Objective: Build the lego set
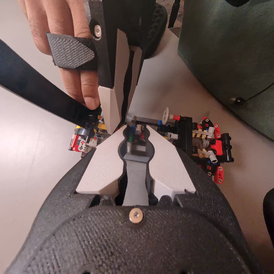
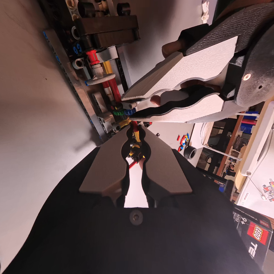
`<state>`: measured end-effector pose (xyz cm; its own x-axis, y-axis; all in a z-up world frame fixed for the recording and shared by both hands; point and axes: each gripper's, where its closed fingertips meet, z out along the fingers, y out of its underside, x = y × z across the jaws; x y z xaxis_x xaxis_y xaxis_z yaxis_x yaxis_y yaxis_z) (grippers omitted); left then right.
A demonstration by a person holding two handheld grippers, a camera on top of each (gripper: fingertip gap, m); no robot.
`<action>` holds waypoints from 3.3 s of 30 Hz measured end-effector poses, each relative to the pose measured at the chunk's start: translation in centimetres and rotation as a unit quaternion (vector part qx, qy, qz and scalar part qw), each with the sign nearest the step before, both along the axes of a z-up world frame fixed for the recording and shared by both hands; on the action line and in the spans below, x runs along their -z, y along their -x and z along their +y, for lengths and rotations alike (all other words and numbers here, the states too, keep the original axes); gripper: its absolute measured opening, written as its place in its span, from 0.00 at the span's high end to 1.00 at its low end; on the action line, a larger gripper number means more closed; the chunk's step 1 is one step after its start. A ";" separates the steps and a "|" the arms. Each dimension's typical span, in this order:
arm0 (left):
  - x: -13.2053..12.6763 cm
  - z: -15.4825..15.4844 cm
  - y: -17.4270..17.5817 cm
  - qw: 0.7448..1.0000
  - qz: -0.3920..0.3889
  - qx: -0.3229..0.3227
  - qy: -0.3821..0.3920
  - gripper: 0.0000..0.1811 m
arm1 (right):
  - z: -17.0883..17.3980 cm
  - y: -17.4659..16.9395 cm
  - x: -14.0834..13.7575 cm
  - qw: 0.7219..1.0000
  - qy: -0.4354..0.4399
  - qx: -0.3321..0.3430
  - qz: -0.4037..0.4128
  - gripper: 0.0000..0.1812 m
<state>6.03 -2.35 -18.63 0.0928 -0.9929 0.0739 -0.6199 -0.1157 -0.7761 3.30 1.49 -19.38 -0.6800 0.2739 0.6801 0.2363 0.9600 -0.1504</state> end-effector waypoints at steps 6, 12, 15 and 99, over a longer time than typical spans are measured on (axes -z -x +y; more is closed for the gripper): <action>-0.1 0.0 -0.1 1.000 -0.006 -0.012 -0.020 0.91 | -0.1 0.0 -0.1 1.000 0.001 -0.004 0.004 0.97; -1.2 0.7 0.2 0.994 -0.041 -0.086 -0.049 0.80 | 0.3 -0.2 -0.8 1.000 0.000 -0.004 0.015 0.97; -0.6 0.7 0.4 0.992 -0.031 -0.108 -0.054 0.77 | 0.3 -0.4 -0.7 1.000 -0.008 -0.012 0.012 0.97; 0.4 1.4 0.7 0.989 -0.094 -0.107 -0.045 0.85 | 1.0 0.0 -0.3 0.999 -0.026 0.016 0.033 0.97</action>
<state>5.28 -0.95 -19.06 0.2942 -0.9555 0.0227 -0.4319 -0.1541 -0.8887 3.31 2.44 -19.08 -0.6246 0.2580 0.7371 0.2576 0.9591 -0.1174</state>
